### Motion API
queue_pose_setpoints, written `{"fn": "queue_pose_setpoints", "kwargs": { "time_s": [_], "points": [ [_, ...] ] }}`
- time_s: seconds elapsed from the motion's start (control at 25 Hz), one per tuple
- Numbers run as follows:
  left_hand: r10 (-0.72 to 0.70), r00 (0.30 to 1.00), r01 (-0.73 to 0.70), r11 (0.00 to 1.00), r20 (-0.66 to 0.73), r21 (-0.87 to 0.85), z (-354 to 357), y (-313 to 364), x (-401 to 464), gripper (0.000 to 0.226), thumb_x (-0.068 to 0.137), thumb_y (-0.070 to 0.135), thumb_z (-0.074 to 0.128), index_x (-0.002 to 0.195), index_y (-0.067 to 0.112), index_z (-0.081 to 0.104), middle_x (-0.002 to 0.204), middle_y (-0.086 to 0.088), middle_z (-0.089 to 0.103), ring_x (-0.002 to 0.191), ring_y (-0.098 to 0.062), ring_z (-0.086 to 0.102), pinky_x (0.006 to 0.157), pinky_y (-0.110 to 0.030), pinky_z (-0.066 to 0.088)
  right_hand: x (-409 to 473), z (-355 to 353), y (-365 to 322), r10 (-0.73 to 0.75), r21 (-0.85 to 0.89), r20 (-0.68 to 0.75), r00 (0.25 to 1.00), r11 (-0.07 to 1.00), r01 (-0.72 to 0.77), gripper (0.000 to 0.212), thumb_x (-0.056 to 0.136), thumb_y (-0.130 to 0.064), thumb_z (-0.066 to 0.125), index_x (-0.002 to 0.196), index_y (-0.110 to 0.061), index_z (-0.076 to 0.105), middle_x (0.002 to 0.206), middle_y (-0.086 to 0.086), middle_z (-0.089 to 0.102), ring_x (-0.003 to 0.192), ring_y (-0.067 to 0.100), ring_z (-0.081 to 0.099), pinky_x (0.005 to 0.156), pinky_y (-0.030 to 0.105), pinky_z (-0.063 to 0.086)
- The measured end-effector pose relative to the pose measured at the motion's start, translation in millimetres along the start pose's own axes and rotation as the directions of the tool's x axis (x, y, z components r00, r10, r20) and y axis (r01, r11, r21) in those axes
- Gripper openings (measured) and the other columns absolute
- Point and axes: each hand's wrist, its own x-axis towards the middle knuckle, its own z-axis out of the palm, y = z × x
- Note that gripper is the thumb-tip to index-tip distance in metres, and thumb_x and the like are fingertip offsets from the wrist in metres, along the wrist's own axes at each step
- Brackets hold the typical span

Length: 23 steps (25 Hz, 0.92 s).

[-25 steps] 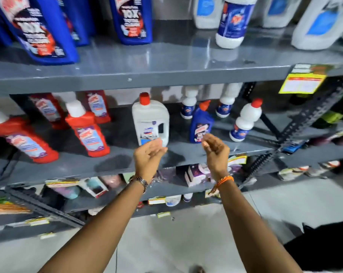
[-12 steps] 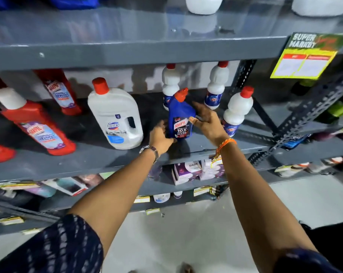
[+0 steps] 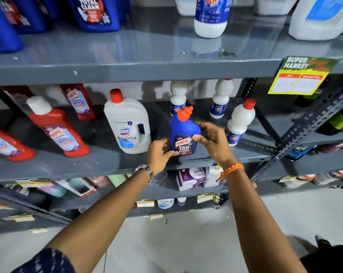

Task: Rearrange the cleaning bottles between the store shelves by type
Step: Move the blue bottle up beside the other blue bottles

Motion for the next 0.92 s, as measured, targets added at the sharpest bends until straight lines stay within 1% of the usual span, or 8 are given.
{"fn": "queue_pose_setpoints", "kwargs": {
  "time_s": [0.08, 0.16, 0.36, 0.48, 0.56, 0.68, 0.84, 0.92],
  "points": [
    [0.074, 0.996, -0.073, 0.997, 0.042, -0.034, -21.6, 28.1, -31.9, 0.043, 0.077, -0.001, 0.08, 0.107, 0.027, 0.067, 0.107, 0.002, 0.076, 0.1, -0.009, 0.073, 0.098, -0.04, 0.058, -27.6, 5.9, -34.4, -0.06, -0.009, 0.01, 0.998, 0.998, 0.06, 0.047, 0.087, -0.001, 0.069, 0.132, 0.0, 0.056, 0.125, 0.017, 0.069, 0.119, 0.032, 0.065, 0.103, 0.051, 0.052],
    [0.149, 0.986, -0.145, 0.988, 0.078, -0.055, -45.0, 57.9, -60.2, 0.044, 0.08, 0.002, 0.08, 0.114, 0.027, 0.068, 0.113, 0.008, 0.075, 0.106, -0.001, 0.07, 0.101, -0.031, 0.055, -54.0, 11.0, -73.5, -0.118, -0.016, -0.001, 0.993, 0.993, 0.118, 0.045, 0.088, -0.003, 0.069, 0.131, -0.005, 0.058, 0.123, 0.008, 0.071, 0.115, 0.021, 0.068, 0.1, 0.042, 0.055],
    [0.355, 0.932, -0.35, 0.934, 0.074, -0.064, -111.8, 148.7, -106.9, 0.043, 0.079, 0.009, 0.082, 0.115, 0.03, 0.071, 0.112, 0.012, 0.077, 0.105, -0.008, 0.073, 0.095, -0.029, 0.056, -84.1, 24.9, -187.5, -0.307, 0.056, -0.004, 0.952, 0.95, 0.307, 0.044, 0.082, -0.012, 0.069, 0.125, -0.005, 0.064, 0.116, 0.001, 0.075, 0.106, 0.011, 0.07, 0.092, 0.026, 0.056],
    [0.451, 0.892, -0.449, 0.892, 0.034, -0.043, -154.8, 196.0, -114.4, 0.048, 0.08, 0.008, 0.081, 0.126, 0.015, 0.068, 0.115, 0.004, 0.077, 0.106, -0.01, 0.073, 0.096, -0.028, 0.056, -74.3, 37.7, -248.7, -0.417, 0.114, 0.0, 0.909, 0.903, 0.415, 0.035, 0.085, -0.006, 0.069, 0.12, -0.011, 0.068, 0.108, -0.004, 0.077, 0.1, 0.009, 0.07, 0.089, 0.023, 0.055],
    [0.485, 0.875, -0.484, 0.874, -0.002, -0.043, -182.7, 222.9, -111.9, 0.059, 0.08, 0.006, 0.08, 0.132, 0.026, 0.062, 0.118, 0.008, 0.076, 0.108, -0.01, 0.072, 0.099, -0.03, 0.056, -58.1, 50.3, -282.1, -0.474, 0.157, 0.007, 0.88, 0.87, 0.467, 0.032, 0.086, -0.008, 0.07, 0.117, -0.014, 0.069, 0.106, 0.001, 0.078, 0.1, 0.016, 0.071, 0.09, 0.029, 0.057],
    [0.546, 0.836, -0.545, 0.838, -0.056, 0.036, -219.2, 254.3, -94.4, 0.074, 0.08, 0.0, 0.078, 0.13, 0.05, 0.055, 0.116, 0.018, 0.074, 0.11, -0.003, 0.069, 0.096, -0.025, 0.055, -18.8, 70.9, -319.3, -0.502, 0.182, 0.014, 0.865, 0.852, 0.491, 0.03, 0.088, -0.004, 0.067, 0.118, -0.004, 0.067, 0.093, -0.003, 0.078, 0.088, 0.008, 0.072, 0.077, 0.021, 0.056],
    [0.517, 0.85, -0.501, 0.852, -0.099, 0.151, -256.2, 276.9, -63.8, 0.079, 0.081, -0.006, 0.075, 0.147, 0.025, 0.045, 0.122, 0.002, 0.071, 0.107, -0.007, 0.071, 0.092, -0.024, 0.058, 32.8, 102.8, -344.2, -0.522, 0.126, 0.046, 0.852, 0.849, 0.513, 0.027, 0.09, 0.001, 0.065, 0.118, 0.002, 0.065, 0.08, -0.01, 0.077, 0.075, 0.0, 0.07, 0.066, 0.013, 0.053],
    [0.483, 0.869, -0.464, 0.872, -0.112, 0.159, -265.8, 278.0, -51.3, 0.08, 0.083, -0.008, 0.072, 0.149, 0.023, 0.041, 0.119, 0.001, 0.07, 0.098, 0.001, 0.071, 0.088, -0.02, 0.059, 51.8, 116.0, -345.9, -0.519, 0.113, 0.043, 0.854, 0.852, 0.512, 0.027, 0.09, 0.001, 0.066, 0.116, 0.002, 0.066, 0.079, -0.01, 0.078, 0.074, -0.001, 0.07, 0.064, 0.013, 0.053]
  ]
}}
